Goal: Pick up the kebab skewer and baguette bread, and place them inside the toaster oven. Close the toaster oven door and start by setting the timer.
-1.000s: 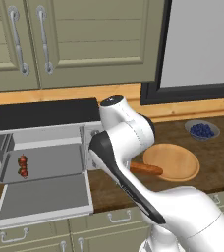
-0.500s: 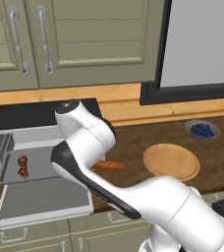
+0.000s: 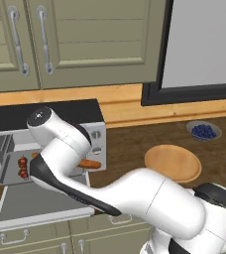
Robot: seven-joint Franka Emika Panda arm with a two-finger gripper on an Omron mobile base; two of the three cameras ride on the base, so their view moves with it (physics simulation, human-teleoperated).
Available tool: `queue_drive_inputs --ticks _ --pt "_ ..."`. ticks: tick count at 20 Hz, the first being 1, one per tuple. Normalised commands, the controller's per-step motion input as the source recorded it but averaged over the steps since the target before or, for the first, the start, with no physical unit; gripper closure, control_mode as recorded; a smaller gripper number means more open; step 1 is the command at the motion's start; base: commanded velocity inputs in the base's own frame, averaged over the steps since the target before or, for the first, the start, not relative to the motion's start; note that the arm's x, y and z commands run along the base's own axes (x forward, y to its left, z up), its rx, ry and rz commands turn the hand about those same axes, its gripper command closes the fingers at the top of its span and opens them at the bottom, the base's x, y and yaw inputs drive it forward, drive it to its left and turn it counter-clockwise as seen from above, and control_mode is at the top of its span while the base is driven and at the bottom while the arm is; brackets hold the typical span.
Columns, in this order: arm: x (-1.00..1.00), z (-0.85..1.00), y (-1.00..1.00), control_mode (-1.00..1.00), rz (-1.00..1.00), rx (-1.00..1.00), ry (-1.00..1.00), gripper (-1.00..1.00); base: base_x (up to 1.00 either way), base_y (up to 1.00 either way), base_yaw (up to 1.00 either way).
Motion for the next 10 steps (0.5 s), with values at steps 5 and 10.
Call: queue_drive_inputs --ticks 5,10 --pt "0.51 -0.36 0.05 -1.00 0.01 0.17 -0.20 1.00 0.00 0.00 0.00" --pt "0.44 -0.33 0.17 -1.00 0.03 0.20 -0.13 1.00 0.00 0.00 0.00"
